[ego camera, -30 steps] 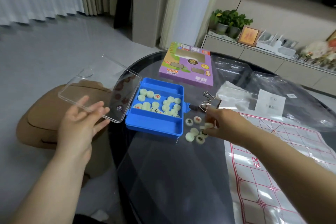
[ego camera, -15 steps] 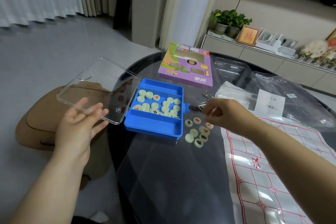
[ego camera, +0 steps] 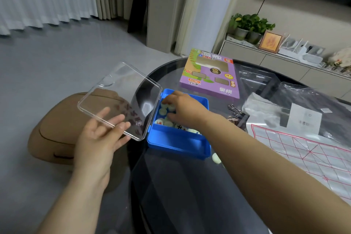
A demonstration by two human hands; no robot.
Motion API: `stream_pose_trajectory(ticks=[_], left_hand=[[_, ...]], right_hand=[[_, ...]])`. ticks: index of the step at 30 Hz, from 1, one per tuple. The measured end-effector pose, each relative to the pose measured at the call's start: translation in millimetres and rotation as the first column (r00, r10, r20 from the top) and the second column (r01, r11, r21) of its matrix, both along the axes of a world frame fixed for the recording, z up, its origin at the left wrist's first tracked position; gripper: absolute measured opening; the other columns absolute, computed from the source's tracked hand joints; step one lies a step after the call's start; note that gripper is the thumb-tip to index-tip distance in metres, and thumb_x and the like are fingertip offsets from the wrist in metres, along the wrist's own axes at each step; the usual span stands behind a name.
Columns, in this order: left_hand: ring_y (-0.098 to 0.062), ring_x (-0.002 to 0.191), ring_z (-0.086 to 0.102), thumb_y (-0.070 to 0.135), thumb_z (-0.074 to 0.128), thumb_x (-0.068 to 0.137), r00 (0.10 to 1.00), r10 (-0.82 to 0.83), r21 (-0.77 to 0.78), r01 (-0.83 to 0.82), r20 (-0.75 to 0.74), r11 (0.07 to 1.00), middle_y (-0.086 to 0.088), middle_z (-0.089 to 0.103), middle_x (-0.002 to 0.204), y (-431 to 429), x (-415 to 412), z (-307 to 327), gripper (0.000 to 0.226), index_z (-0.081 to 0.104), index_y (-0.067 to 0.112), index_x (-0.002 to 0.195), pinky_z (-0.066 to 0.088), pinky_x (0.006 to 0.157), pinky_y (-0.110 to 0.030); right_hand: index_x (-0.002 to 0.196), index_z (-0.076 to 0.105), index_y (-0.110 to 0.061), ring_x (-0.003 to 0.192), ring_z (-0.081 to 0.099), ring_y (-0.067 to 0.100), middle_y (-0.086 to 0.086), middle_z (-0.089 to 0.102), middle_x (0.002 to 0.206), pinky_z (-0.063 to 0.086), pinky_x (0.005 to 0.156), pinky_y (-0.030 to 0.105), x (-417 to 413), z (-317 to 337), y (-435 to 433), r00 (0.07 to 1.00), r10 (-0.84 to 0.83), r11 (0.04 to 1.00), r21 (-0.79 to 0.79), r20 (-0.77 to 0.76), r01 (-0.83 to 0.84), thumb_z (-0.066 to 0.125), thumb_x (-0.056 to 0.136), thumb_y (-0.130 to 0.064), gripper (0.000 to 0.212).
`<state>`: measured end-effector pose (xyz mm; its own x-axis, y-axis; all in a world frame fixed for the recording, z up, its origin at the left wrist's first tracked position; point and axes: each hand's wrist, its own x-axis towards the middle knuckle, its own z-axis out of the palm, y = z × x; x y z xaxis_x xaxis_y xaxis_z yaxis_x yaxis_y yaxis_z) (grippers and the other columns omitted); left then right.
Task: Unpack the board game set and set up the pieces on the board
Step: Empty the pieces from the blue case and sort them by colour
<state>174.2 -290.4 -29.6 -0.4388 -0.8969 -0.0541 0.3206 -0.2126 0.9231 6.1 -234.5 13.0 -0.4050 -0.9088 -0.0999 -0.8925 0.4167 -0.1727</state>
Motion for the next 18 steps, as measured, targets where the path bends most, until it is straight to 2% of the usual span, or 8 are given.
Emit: stream_pose_trajectory(ticks=[5, 8, 11, 14, 18], left_hand=[[-0.011, 0.082, 0.06, -0.005, 0.053, 0.083, 1.0, 0.007, 0.008, -0.007, -0.021, 1.0, 0.002, 0.061, 0.09, 1.7, -1.0, 3.1, 0.044, 0.044, 0.021, 0.117, 0.052, 0.061, -0.014], [-0.011, 0.082, 0.06, -0.005, 0.053, 0.083, 1.0, 0.005, 0.008, -0.005, -0.019, 1.0, 0.002, 0.062, 0.09, 2.0, -0.8, 3.7, 0.043, 0.044, 0.022, 0.115, 0.053, 0.061, -0.015], [-0.011, 0.082, 0.06, -0.005, 0.053, 0.082, 1.0, 0.0, 0.013, 0.001, -0.025, 1.0, 0.002, 0.062, 0.09, 1.7, -0.9, 3.8, 0.043, 0.045, 0.021, 0.115, 0.053, 0.062, -0.015], [-0.011, 0.082, 0.06, -0.005, 0.053, 0.082, 1.0, -0.005, 0.016, 0.005, -0.03, 1.0, 0.001, 0.062, 0.09, 0.8, -0.9, 3.5, 0.043, 0.045, 0.021, 0.116, 0.053, 0.061, -0.015], [-0.011, 0.081, 0.06, -0.005, 0.053, 0.083, 1.0, -0.003, 0.012, 0.004, -0.028, 1.0, 0.002, 0.062, 0.09, 0.6, -1.2, 3.1, 0.043, 0.044, 0.022, 0.115, 0.053, 0.06, -0.014]], right_hand=[[0.136, 0.036, -0.015, 0.118, 0.045, 0.026, 0.008, 0.039, 0.136, 0.04, 0.093, 0.033, 1.5, -2.7, -5.1, 0.998, -0.038, 0.998, 0.043, 0.044, 0.037, 0.05, 0.087, -0.015, 0.051], [0.129, 0.042, -0.013, 0.105, 0.05, 0.026, 0.008, 0.042, 0.13, 0.042, 0.086, 0.031, 1.7, 0.0, -9.1, 0.997, -0.04, 0.997, 0.063, 0.065, 0.036, 0.052, 0.086, -0.014, 0.044], [0.12, 0.047, -0.011, 0.089, 0.048, 0.023, 0.008, 0.042, 0.125, 0.04, 0.081, 0.029, 2.0, 3.4, -9.6, 0.997, -0.012, 0.995, 0.097, 0.074, 0.005, 0.051, 0.087, -0.016, 0.033], [0.12, 0.048, -0.011, 0.1, 0.053, 0.027, 0.008, 0.04, 0.127, 0.044, 0.087, 0.034, 2.3, 5.9, -8.1, 0.999, 0.013, 0.992, 0.127, 0.047, -0.019, 0.051, 0.088, -0.015, 0.033], [0.131, 0.043, -0.017, 0.111, 0.051, 0.025, 0.002, 0.037, 0.137, 0.047, 0.09, 0.035, 2.5, 7.5, -7.8, 0.998, 0.065, 0.976, 0.208, -0.022, -0.059, 0.049, 0.087, -0.008, 0.045]])
